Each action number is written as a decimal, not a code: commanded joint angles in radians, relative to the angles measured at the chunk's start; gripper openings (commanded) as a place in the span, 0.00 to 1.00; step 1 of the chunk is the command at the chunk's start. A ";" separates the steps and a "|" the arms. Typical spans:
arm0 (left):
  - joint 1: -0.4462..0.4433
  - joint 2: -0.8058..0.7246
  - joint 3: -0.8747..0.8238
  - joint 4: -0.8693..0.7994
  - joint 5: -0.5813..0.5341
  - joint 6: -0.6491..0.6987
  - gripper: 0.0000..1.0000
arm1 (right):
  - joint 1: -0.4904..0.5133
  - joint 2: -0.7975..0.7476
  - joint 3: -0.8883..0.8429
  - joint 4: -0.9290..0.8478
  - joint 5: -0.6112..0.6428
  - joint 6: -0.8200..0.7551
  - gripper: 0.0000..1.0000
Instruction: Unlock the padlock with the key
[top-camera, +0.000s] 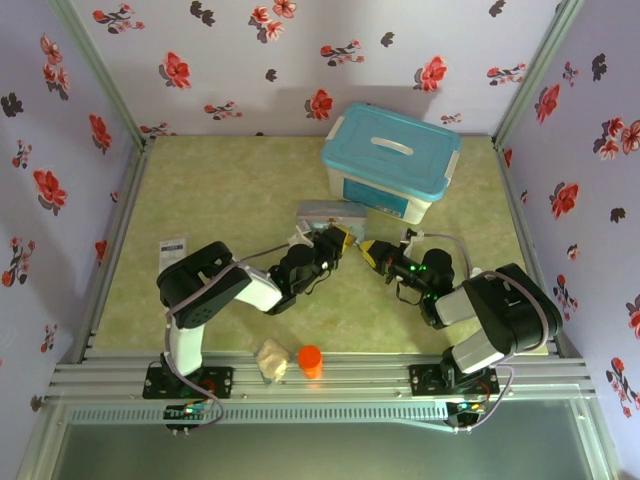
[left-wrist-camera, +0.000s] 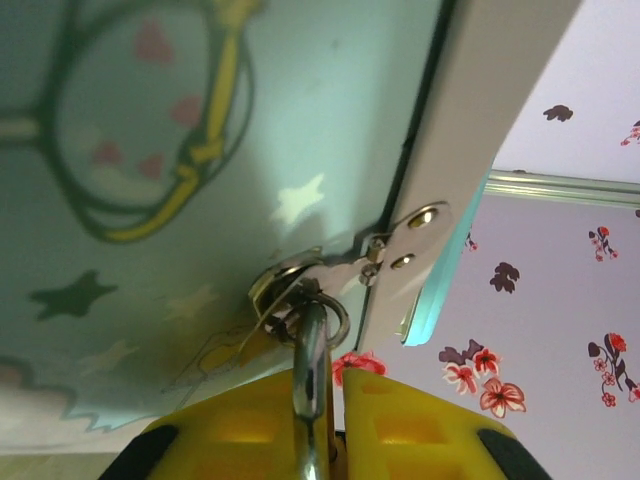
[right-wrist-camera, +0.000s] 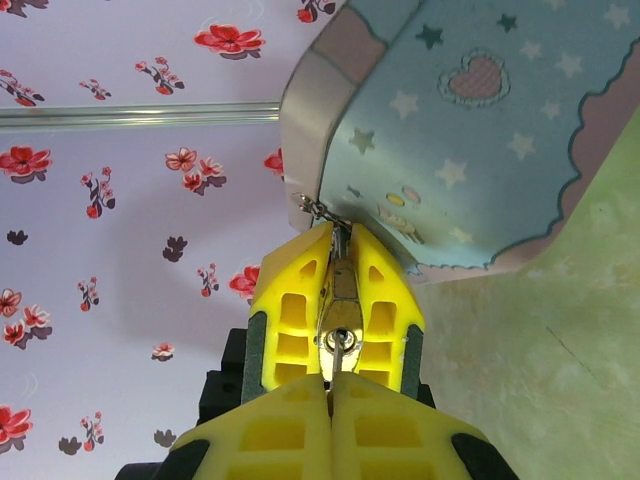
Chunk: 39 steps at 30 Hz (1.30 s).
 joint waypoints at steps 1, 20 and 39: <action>-0.011 0.011 0.028 0.066 0.038 0.014 0.00 | 0.015 -0.001 0.014 0.019 0.006 -0.006 0.00; -0.028 -0.052 0.038 0.072 0.090 0.017 0.00 | -0.040 0.067 0.042 0.019 -0.056 -0.007 0.00; -0.046 -0.024 0.046 0.072 0.123 -0.011 0.00 | -0.027 0.201 0.084 0.018 -0.080 -0.116 0.00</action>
